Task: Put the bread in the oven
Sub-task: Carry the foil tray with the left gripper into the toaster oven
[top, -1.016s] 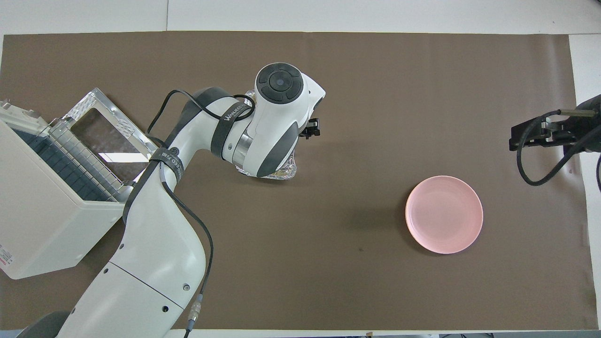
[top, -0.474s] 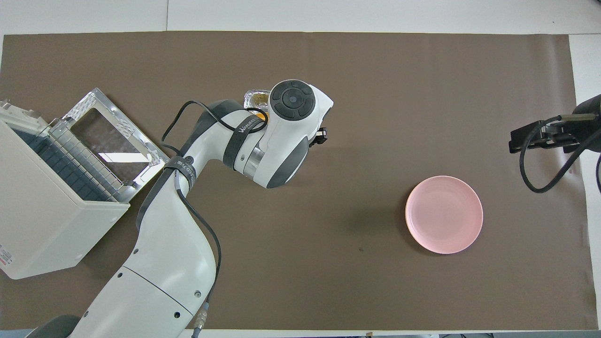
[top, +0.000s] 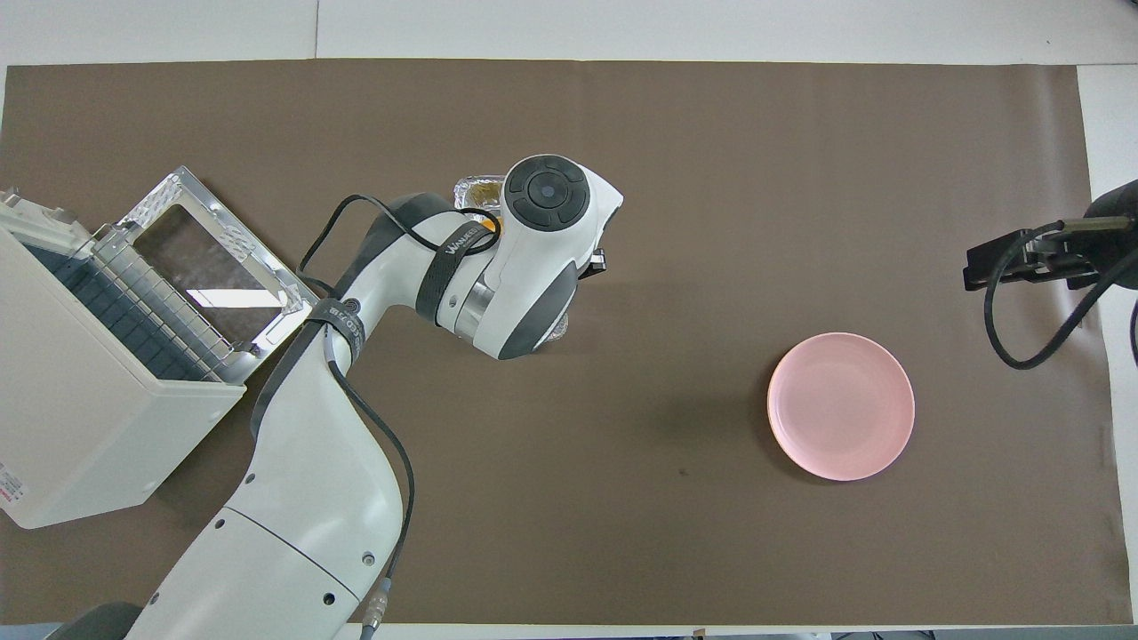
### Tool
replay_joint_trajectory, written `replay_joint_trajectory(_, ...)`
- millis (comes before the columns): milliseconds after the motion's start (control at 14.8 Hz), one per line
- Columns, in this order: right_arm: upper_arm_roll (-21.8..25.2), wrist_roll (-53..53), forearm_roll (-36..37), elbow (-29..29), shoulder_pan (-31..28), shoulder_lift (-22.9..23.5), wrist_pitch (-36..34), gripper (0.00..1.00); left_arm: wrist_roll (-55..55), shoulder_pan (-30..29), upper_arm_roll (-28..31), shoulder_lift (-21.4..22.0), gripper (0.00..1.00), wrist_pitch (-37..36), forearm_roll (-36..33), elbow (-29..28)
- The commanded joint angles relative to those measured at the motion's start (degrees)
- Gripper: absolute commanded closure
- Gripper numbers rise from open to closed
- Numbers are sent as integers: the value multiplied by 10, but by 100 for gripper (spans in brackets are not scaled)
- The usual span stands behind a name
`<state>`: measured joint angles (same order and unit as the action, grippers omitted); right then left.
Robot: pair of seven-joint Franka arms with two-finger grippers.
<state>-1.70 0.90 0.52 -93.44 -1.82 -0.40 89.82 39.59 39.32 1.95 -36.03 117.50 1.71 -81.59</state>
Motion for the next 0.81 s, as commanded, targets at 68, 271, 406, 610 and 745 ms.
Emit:
replay_joint_trajectory(68,-4,-14,-3,-15,-7,-14,2,0,7,-12,3,24,100,-6,16,-29)
replay_joint_trajectory(271,-4,-14,-3,-14,-7,-14,2,0,22,-17,28,24,100,-107,33,36)
replay_joint_trajectory(406,-4,-14,-3,-14,-7,-14,2,0,28,-21,72,51,100,-136,72,50)
replay_joint_trajectory(610,-4,-14,-3,-15,-7,-14,2,0,67,-31,140,94,100,-184,97,50)
replay_joint_trajectory(745,-4,-14,-3,-14,-7,-14,2,0,100,-30,185,96,100,-200,95,50)
